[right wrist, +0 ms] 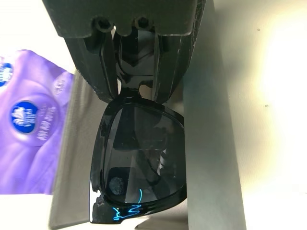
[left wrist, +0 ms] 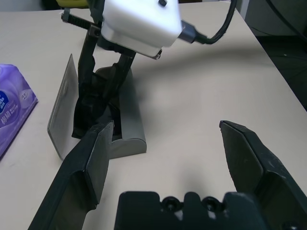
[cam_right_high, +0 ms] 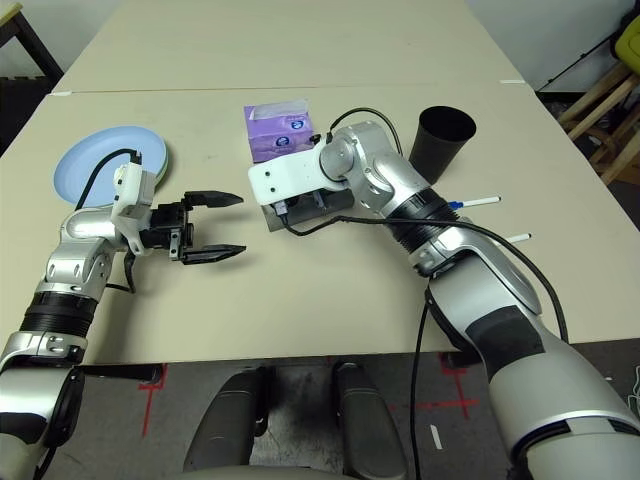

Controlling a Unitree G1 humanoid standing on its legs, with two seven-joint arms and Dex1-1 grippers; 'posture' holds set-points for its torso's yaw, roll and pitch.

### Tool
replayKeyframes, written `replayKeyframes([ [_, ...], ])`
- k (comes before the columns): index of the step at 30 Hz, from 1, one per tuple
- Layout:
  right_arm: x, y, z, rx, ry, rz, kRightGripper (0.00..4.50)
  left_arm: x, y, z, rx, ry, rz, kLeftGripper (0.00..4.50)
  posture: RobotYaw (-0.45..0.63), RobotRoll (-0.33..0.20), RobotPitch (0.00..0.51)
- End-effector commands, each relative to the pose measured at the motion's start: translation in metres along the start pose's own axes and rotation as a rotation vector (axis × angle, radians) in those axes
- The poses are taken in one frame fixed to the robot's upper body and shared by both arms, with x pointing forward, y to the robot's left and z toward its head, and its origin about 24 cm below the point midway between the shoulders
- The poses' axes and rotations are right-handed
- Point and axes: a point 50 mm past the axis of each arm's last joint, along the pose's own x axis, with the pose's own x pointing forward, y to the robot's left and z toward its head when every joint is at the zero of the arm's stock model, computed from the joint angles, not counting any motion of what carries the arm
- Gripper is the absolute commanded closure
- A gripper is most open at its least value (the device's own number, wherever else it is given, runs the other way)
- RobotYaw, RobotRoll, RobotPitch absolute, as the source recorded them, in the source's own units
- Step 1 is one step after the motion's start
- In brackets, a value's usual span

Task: Organize and tidy the items on the table.

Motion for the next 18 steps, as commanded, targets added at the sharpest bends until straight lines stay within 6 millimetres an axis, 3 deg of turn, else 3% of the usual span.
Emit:
replayKeyframes([
  [1,-0.003,-0.007,0.002,-0.022,0.004,-0.018,3.37,-0.001,-0.002,-0.002,-0.004,0.009,-0.008,0.00,0.14,0.000,0.206],
  [18,-0.002,0.003,0.005,-0.073,-0.014,0.079,3.37,-0.002,-0.001,-0.002,0.002,0.012,-0.007,0.00,0.14,0.000,0.210],
])
